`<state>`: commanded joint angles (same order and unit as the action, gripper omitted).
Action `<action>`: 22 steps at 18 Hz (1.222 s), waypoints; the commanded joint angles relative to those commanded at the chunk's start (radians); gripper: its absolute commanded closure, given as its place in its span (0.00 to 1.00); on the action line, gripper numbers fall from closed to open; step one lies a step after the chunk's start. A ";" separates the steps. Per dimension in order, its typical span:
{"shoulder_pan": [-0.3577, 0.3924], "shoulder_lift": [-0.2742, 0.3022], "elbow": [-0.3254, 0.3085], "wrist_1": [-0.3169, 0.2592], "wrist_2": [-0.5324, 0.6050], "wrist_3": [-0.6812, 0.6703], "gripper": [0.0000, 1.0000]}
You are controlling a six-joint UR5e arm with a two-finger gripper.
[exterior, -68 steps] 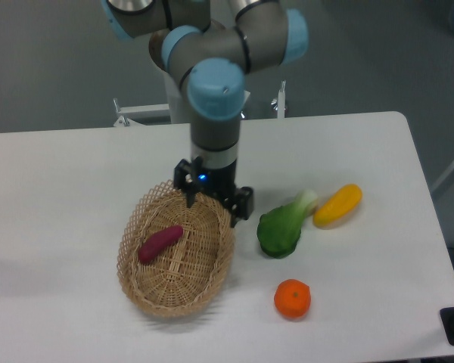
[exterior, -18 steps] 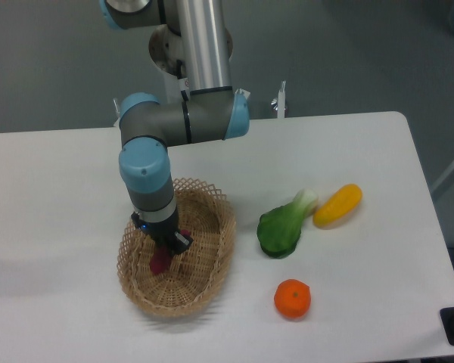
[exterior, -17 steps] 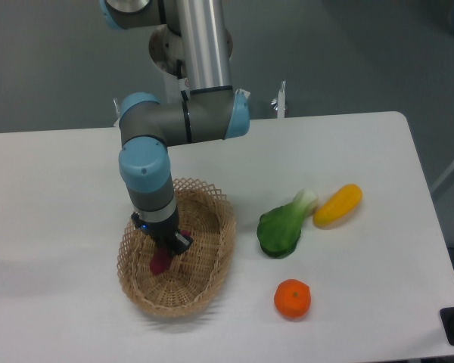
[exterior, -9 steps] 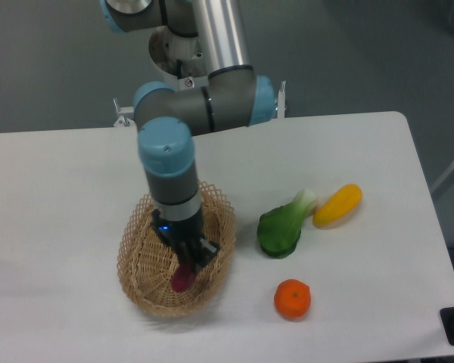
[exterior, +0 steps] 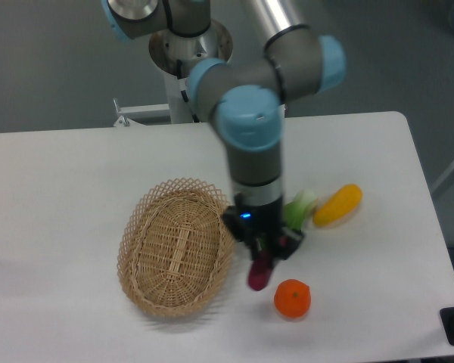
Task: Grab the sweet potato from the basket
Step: 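Lift the sweet potato out of the basket and carry it beside the squash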
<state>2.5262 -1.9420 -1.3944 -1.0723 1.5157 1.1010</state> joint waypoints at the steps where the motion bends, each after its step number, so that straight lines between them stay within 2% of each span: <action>1: 0.022 0.002 0.000 0.000 -0.002 0.038 0.72; 8: 0.144 0.000 0.005 0.000 -0.005 0.244 0.72; 12: 0.166 0.000 0.005 0.000 -0.005 0.258 0.75; 22: 0.164 -0.002 0.002 0.002 -0.006 0.257 0.74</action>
<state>2.6906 -1.9436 -1.3929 -1.0707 1.5094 1.3576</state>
